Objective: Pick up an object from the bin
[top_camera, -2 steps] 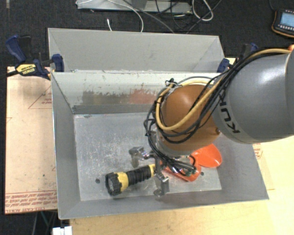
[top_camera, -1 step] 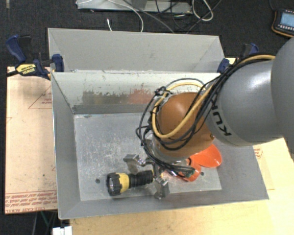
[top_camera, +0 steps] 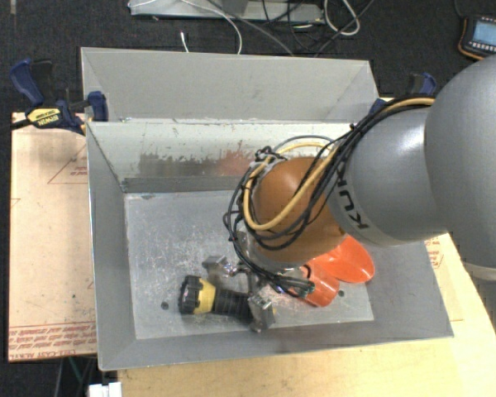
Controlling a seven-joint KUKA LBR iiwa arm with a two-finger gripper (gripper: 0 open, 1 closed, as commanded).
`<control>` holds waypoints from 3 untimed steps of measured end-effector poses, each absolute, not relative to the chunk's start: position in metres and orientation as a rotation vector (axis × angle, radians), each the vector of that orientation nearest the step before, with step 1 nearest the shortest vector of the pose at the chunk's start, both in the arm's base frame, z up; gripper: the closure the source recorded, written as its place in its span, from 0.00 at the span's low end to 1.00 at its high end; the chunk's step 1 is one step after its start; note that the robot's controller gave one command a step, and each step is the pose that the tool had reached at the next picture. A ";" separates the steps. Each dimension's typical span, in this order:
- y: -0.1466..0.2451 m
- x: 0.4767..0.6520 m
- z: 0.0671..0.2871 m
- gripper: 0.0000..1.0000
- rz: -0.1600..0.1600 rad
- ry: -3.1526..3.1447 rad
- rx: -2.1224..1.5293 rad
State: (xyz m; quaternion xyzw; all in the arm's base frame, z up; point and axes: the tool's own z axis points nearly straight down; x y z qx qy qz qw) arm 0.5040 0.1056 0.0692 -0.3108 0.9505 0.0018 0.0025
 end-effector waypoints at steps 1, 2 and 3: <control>0.086 0.490 0.070 1.00 0.006 2.984 -0.967; 0.086 0.490 0.070 1.00 0.006 2.984 -0.967; 0.086 0.487 0.096 1.00 0.009 2.992 -0.967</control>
Offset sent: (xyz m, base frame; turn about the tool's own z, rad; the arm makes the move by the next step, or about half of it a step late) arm 0.0000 0.0000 0.0000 0.0000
